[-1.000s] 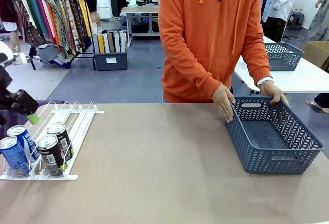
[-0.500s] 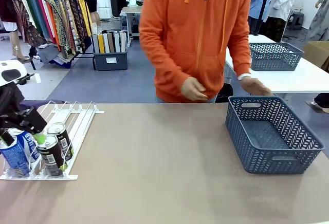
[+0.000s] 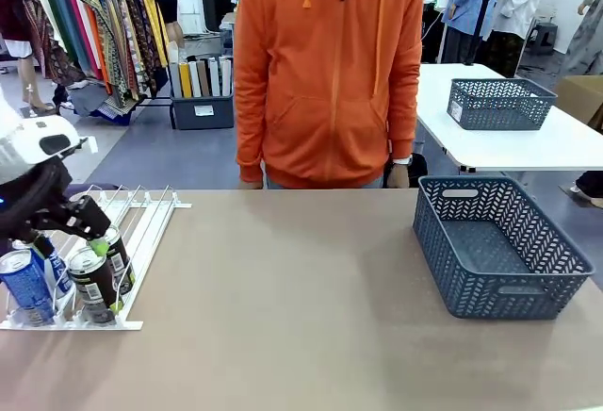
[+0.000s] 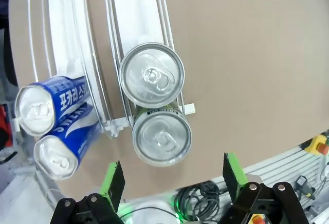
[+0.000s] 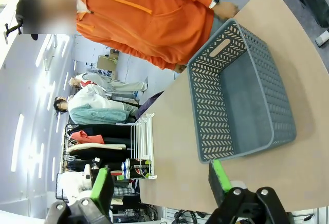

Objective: Retrieve and store the cans from the dispenser.
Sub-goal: Pick up one can from the Automatic Can Dispenser and place it in the middle of the table.

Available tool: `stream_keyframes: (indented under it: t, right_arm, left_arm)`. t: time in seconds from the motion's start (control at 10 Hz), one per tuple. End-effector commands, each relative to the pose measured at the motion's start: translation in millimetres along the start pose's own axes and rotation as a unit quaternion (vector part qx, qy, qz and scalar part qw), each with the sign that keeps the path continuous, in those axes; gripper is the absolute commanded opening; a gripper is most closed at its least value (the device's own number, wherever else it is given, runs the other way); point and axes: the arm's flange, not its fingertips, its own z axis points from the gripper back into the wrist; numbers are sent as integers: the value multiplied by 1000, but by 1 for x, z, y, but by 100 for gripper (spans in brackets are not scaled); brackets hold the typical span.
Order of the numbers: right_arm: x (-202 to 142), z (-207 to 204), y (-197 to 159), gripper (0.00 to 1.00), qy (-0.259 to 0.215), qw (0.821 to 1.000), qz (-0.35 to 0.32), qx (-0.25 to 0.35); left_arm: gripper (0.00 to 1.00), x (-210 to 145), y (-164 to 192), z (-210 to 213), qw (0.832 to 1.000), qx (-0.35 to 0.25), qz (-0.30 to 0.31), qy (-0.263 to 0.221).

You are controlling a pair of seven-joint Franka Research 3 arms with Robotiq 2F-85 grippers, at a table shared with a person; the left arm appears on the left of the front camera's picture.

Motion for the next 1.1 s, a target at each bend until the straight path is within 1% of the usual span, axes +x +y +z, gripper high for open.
stream_keyframes:
  t: [0.0,0.2,0.4,0.6,1.0]
  right_arm:
    - [2,0,0,100,-7,1000,11,16]
    - [2,0,0,100,-7,1000,11,16]
    - [2,0,0,100,-7,1000,11,16]
    - [2,0,0,100,-7,1000,11,16]
    - [2,0,0,100,-7,1000,11,16]
  left_arm:
    - [100,-17,0,-32,1000,10,11,13]
    - [100,-18,1,-43,999,26,25,20]
    - [100,-20,6,-54,999,37,30,1]
    - [100,-20,5,-68,998,50,24,3]
    - [100,-24,6,-78,998,48,20,29]
